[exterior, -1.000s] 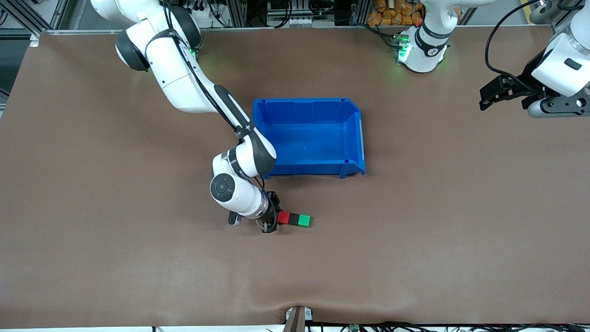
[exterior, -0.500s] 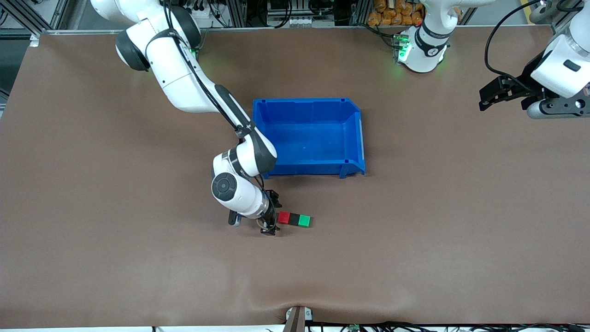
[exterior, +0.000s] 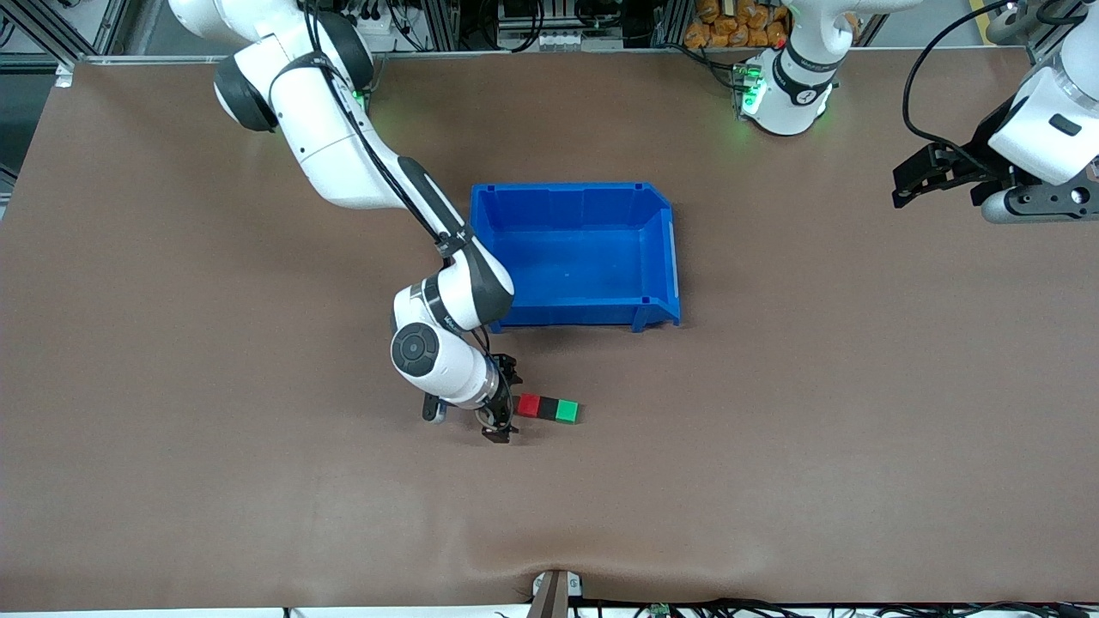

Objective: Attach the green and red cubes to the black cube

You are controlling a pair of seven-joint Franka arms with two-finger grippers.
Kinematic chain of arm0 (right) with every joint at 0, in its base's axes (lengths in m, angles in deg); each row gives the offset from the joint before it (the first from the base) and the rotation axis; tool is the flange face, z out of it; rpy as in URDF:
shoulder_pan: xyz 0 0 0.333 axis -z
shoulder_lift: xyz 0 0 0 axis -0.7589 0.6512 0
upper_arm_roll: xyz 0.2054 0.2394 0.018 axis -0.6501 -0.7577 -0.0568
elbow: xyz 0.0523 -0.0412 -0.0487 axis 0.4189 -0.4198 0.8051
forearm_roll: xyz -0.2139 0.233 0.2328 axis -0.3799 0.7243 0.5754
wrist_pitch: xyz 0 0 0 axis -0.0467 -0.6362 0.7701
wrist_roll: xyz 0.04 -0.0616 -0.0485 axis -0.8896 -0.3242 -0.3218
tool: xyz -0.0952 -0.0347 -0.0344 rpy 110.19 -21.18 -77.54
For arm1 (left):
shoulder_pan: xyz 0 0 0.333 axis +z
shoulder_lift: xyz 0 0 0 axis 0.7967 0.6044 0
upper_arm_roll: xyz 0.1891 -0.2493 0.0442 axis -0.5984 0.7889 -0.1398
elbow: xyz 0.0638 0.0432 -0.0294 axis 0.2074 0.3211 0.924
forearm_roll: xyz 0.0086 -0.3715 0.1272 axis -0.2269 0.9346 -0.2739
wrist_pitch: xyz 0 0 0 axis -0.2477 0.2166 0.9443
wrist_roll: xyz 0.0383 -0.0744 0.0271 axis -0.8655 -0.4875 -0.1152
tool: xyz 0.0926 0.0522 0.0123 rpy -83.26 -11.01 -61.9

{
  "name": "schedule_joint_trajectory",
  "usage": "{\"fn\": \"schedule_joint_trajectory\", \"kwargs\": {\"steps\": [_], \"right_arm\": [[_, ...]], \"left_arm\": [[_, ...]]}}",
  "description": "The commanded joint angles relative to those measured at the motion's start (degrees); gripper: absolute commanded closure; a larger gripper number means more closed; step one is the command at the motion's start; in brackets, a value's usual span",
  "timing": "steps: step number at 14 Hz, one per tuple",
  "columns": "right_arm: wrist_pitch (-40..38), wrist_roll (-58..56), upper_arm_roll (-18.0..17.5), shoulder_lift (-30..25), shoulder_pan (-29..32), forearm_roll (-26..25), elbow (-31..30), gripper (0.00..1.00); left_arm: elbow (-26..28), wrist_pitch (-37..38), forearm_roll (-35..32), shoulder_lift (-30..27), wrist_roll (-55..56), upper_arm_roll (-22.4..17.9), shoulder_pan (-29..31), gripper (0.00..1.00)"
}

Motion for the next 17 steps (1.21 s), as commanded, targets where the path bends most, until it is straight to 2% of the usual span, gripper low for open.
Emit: {"fn": "schedule_joint_trajectory", "kwargs": {"steps": [1, 17], "right_arm": [[-2.27, 0.40, -0.04, -0.99, 0.52, -0.75, 0.63, 0.00], [-5.26, 0.05, 0.23, -2.39, 2.54, -1.72, 0.72, 0.00]], "left_arm": [[-0.30, -0.15, -0.23, -0.22, 0.01, 0.12, 0.32, 0.00], [-0.48, 0.12, -0.23, -0.49, 0.00, 0.12, 0.41, 0.00]]}}
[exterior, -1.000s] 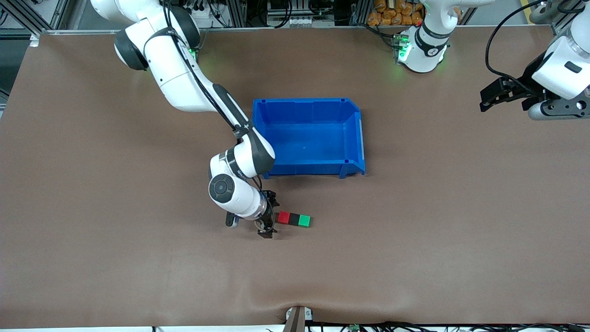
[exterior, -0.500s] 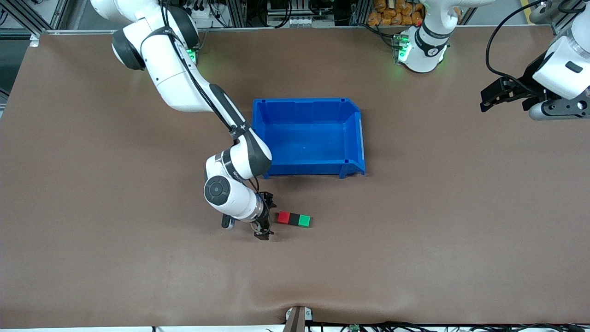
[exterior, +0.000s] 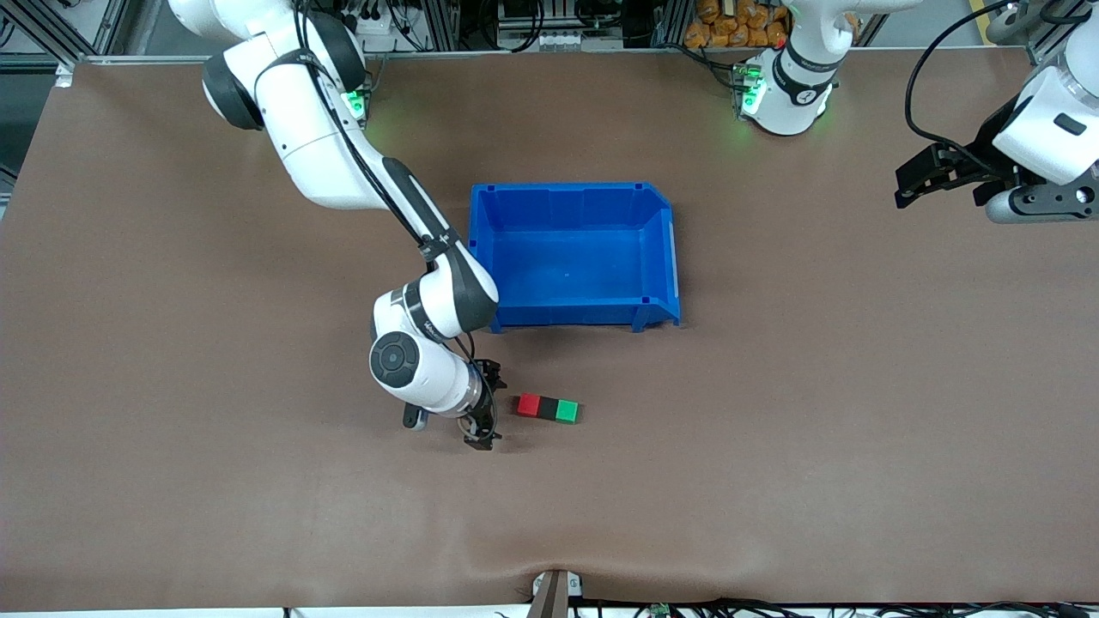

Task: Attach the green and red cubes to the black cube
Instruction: 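Open the right gripper and lift it away from the red cube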

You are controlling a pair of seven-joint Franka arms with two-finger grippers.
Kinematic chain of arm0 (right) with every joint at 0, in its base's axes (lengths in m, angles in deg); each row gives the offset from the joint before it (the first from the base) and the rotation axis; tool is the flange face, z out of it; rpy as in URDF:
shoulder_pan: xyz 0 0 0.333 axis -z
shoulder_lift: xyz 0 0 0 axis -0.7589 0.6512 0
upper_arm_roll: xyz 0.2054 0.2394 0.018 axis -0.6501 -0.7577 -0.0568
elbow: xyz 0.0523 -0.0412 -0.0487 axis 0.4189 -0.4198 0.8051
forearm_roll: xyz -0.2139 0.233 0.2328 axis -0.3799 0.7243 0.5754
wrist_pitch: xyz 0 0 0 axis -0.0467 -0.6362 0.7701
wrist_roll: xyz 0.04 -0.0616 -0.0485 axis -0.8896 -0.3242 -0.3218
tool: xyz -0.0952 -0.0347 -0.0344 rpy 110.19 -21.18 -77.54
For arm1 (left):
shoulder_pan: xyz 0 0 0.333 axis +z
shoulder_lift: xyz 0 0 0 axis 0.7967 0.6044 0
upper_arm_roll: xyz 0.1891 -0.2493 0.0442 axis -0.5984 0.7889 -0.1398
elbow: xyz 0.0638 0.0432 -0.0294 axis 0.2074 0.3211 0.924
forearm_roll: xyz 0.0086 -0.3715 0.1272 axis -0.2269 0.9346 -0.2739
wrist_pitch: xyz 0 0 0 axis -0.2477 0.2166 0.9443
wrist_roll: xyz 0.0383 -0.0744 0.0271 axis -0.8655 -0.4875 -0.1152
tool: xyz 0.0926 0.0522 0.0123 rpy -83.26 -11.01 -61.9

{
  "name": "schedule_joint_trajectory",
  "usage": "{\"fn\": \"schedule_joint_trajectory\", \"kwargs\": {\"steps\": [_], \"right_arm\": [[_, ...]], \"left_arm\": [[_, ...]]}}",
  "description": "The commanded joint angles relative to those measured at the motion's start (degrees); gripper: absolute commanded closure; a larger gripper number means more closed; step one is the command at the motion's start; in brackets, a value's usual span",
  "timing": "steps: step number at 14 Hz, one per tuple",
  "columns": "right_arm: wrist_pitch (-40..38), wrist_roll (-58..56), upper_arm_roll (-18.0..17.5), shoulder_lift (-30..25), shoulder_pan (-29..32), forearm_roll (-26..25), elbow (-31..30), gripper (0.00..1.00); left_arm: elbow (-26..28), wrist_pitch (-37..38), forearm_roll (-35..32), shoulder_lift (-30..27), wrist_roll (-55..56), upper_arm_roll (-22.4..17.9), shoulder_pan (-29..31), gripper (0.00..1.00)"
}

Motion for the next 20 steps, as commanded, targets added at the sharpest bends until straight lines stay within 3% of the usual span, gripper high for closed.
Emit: {"fn": "schedule_joint_trajectory", "kwargs": {"steps": [1, 3, 20], "right_arm": [[-1.23, -0.04, -0.45, -1.27, 0.73, -1.34, -0.48, 0.00], [-2.71, -0.74, -0.63, -1.27, 0.99, -3.53, -0.48, 0.00], [-8.52, -15.32, -0.54, -5.31, 4.50, -4.07, -0.39, 0.00]], "left_arm": [[-0.36, 0.19, -0.23, -0.46, 0.00, 0.16, 0.30, 0.00], [-0.27, 0.19, -0.23, -0.46, 0.00, 0.16, 0.30, 0.00], [-0.36, 0.11, -0.23, 0.07, 0.00, 0.16, 0.30, 0.00]]}}
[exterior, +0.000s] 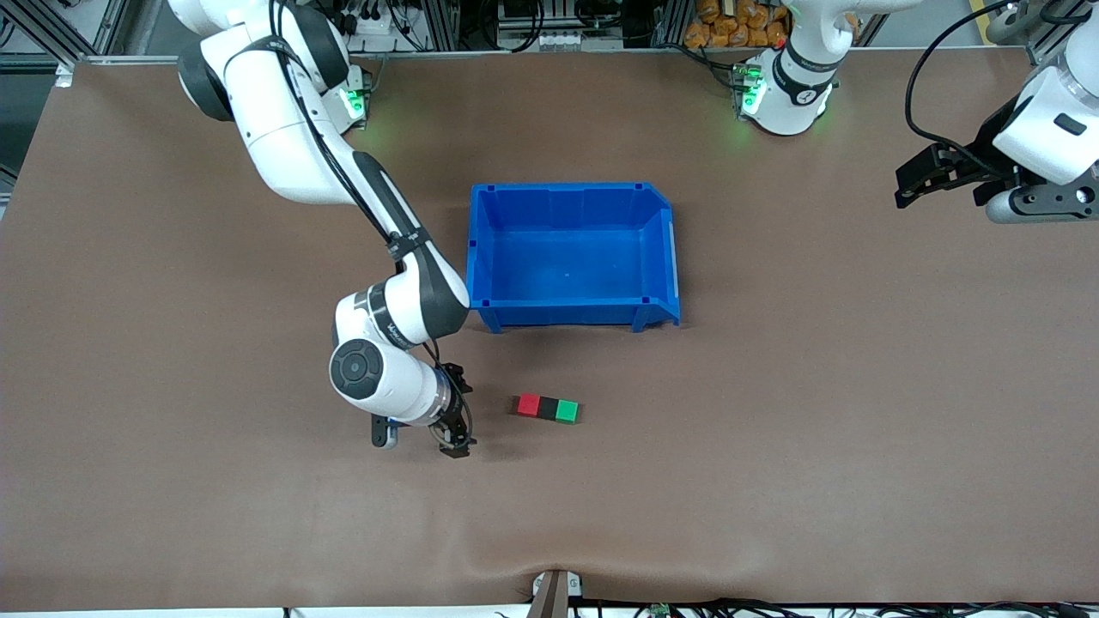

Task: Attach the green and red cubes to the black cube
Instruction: 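Open the right gripper and lift it away from the red cube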

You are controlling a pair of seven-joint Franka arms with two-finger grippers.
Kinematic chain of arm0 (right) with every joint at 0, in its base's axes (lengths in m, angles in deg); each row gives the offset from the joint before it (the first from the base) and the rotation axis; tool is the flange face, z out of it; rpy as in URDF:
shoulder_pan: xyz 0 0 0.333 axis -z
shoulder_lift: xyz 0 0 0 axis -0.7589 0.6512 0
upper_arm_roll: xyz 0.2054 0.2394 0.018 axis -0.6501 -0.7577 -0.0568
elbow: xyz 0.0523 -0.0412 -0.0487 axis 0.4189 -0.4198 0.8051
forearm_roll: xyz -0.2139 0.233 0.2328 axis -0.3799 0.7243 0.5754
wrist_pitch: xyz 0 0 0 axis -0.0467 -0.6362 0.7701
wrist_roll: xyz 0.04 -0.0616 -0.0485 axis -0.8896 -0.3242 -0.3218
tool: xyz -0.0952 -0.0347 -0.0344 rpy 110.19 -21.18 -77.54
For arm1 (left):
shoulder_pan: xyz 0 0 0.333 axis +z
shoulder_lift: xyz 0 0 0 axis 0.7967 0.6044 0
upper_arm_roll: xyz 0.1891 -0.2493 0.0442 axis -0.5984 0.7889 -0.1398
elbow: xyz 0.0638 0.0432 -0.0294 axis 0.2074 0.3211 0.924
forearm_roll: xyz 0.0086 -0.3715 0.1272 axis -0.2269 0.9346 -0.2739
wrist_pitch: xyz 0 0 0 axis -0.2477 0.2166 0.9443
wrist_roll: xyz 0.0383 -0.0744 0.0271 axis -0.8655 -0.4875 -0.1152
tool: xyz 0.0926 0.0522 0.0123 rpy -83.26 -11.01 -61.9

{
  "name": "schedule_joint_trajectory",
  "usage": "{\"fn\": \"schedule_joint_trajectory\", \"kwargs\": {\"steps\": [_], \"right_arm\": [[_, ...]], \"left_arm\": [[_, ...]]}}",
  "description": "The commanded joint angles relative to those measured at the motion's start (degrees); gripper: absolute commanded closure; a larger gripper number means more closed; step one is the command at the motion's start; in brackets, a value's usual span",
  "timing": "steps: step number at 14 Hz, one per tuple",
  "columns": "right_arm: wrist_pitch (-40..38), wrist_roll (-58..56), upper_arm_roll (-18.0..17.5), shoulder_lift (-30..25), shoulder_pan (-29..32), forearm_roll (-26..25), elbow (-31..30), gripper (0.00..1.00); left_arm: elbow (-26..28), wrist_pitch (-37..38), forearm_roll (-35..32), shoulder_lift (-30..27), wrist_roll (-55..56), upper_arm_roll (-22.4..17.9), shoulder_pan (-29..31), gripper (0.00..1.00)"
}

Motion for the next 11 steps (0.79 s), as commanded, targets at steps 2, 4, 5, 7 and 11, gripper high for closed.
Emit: {"fn": "schedule_joint_trajectory", "kwargs": {"steps": [2, 4, 5, 7, 11], "right_arm": [[-1.42, -3.81, -0.93, -2.06, 1.67, -0.73, -0.69, 0.00], [-1.42, -5.57, -0.94, -2.33, 1.94, -0.73, -0.78, 0.00], [-1.42, -6.89, -0.94, -2.42, 2.29, -0.73, -0.69, 0.00], [-1.42, -8.21, -0.94, -2.77, 2.64, -0.73, -0.78, 0.00], [-1.85, -12.16, -1.20, -3.74, 3.43, -2.40, -0.87, 0.00]], "left_arm": [[-0.41, 0.10, -0.23, 0.07, 0.00, 0.18, 0.30, 0.00], [-0.41, 0.10, -0.14, 0.07, 0.01, 0.18, 0.30, 0.00], [-0.41, 0.10, -0.14, -0.02, 0.00, 0.18, 0.30, 0.00], [-0.41, 0.11, -0.14, -0.02, 0.09, 0.00, 0.30, 0.00], [-0.49, 0.02, -0.06, 0.16, 0.18, 0.00, 0.30, 0.00]]}}
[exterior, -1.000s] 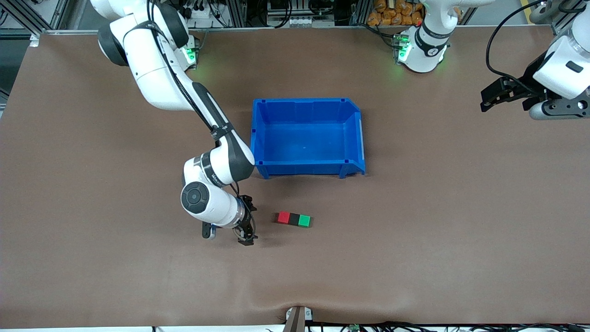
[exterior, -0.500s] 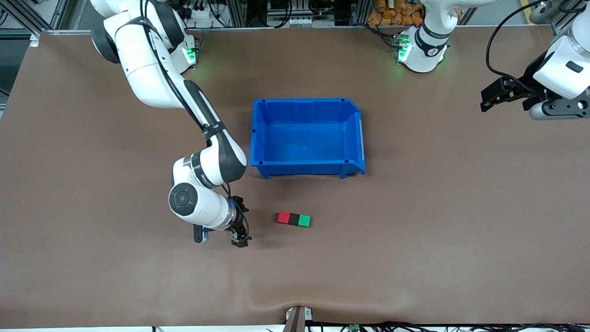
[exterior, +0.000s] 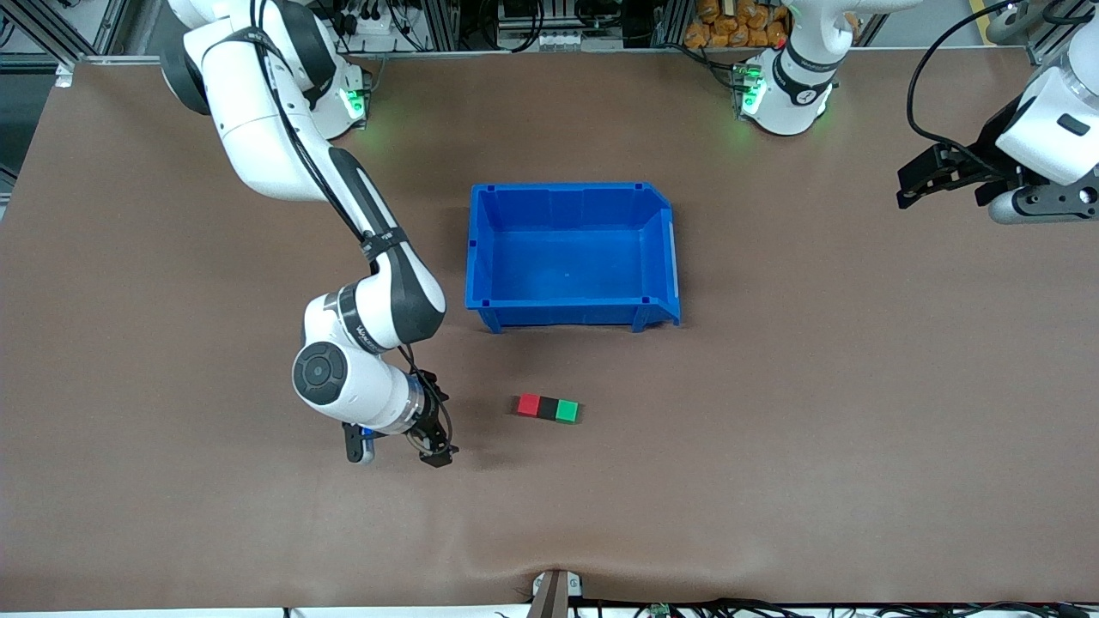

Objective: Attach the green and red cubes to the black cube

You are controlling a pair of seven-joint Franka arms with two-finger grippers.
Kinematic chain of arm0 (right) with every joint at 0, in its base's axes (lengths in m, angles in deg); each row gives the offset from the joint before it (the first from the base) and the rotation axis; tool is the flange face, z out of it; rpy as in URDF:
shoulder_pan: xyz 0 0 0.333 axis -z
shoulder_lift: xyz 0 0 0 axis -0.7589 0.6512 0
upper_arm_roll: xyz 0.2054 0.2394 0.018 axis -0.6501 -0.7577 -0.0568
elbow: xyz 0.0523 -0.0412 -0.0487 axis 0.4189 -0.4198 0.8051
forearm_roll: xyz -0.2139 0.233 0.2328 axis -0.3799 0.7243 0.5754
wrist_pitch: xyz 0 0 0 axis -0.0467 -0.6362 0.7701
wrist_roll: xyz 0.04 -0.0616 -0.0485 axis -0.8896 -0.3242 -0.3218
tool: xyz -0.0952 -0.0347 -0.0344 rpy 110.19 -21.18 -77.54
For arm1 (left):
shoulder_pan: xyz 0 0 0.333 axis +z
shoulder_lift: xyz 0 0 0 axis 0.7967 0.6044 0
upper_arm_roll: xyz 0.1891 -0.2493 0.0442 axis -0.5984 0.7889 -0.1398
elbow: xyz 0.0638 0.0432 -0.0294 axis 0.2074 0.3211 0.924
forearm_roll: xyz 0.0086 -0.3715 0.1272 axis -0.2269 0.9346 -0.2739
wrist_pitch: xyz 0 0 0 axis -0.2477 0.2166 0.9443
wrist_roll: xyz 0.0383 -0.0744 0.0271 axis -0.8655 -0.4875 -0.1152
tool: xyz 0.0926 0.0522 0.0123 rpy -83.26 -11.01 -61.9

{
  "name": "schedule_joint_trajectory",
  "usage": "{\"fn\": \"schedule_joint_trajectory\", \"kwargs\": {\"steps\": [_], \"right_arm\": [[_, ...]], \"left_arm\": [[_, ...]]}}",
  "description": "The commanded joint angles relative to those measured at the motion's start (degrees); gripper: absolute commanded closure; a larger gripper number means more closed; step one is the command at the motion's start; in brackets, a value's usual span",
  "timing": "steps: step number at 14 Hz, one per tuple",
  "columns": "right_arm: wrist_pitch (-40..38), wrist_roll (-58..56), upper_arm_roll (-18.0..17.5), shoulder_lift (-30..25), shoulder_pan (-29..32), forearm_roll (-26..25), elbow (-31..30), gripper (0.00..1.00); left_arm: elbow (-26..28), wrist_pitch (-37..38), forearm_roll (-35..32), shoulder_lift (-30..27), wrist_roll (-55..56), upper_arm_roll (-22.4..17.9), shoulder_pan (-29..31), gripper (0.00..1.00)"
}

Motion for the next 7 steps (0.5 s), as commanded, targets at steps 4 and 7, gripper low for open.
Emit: {"fn": "schedule_joint_trajectory", "kwargs": {"steps": [4, 7], "right_arm": [[-6.80, -7.72, -1.07, -2.49, 2.49, -1.90, -0.88, 0.00], [-8.11, -10.97, -1.07, -3.29, 3.45, -1.81, -0.88, 0.00]], "left_arm": [[-0.49, 0.10, -0.14, 0.07, 0.18, 0.17, 0.23, 0.00], [-0.58, -0.07, -0.14, 0.24, 0.27, 0.17, 0.14, 0.00]]}}
